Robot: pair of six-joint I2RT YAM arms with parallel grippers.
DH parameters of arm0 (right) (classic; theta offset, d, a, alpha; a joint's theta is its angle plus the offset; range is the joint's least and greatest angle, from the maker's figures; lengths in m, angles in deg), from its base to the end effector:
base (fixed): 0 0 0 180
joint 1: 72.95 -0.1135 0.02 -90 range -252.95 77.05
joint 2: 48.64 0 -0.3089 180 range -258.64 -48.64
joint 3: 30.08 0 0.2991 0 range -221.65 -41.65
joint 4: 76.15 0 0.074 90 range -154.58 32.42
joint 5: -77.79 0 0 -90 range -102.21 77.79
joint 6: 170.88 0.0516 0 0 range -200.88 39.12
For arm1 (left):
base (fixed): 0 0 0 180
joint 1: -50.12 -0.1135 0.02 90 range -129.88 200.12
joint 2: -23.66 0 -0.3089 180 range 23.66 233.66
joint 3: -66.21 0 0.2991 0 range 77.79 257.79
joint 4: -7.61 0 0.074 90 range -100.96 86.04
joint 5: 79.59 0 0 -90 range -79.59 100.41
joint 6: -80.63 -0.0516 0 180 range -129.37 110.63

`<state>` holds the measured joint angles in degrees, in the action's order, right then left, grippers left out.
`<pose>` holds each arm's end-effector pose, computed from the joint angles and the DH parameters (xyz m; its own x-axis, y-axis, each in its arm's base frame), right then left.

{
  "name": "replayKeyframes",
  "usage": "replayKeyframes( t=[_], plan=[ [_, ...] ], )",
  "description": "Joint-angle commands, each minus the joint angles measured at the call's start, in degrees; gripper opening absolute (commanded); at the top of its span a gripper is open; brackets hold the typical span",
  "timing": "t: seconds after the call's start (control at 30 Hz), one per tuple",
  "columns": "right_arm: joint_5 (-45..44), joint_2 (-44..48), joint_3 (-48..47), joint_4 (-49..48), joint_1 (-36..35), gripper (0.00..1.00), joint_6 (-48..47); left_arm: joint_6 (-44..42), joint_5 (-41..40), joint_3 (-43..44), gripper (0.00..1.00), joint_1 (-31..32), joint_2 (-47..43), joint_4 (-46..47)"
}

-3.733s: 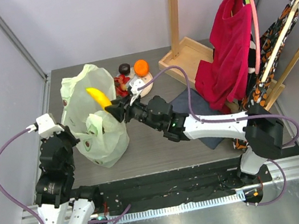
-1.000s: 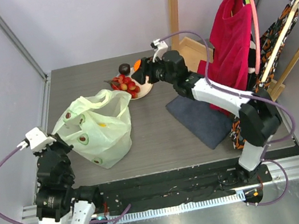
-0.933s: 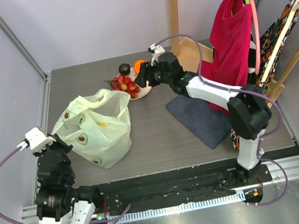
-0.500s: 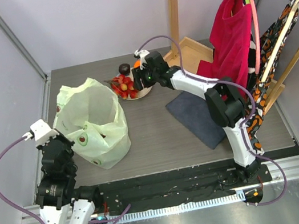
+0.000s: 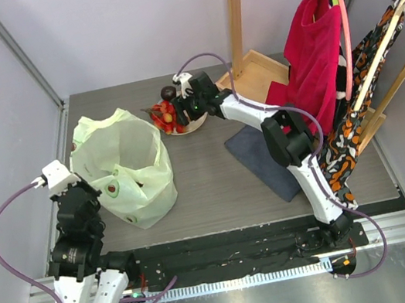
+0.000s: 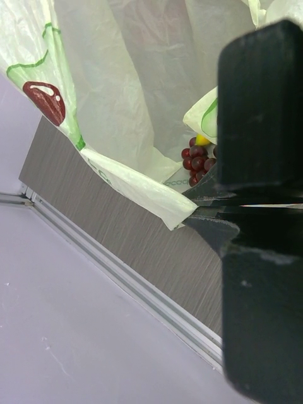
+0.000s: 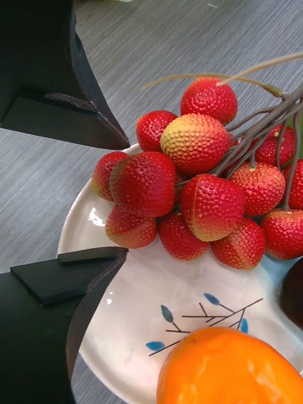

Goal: Place the fruits into the plastic bag

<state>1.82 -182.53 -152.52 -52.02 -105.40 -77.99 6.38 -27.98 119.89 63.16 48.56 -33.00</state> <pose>0.5234 0.3476 0.2046 -0.5250 -0.2759 -0.8052 -0.6613 0.7277 0.1819 0.1183 0.0055 0.3641 -0.0795 -0.2000 -0.9766 -0.4539 0.8795 -0.1431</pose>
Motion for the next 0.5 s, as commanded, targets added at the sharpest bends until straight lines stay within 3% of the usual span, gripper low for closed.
replayKeyframes(
  t=[0.0, 0.17, 0.47],
  plan=[
    [1.6, -1.2, -4.4, -0.2, -0.2, 0.71, -1.1, -0.7, -0.6, 0.8, 0.00, -0.3, 0.8, 3.1],
    [1.9, -2.6, -5.6, -0.4, -0.2, 0.71, -1.1, -0.8, -0.1, 0.8, 0.00, -0.3, 1.0, 3.2],
    [2.9, -3.8, -6.8, -1.3, -0.4, 0.61, -1.2, -0.8, 0.5, 0.9, 0.00, -0.3, 1.4, 3.5]
  ],
)
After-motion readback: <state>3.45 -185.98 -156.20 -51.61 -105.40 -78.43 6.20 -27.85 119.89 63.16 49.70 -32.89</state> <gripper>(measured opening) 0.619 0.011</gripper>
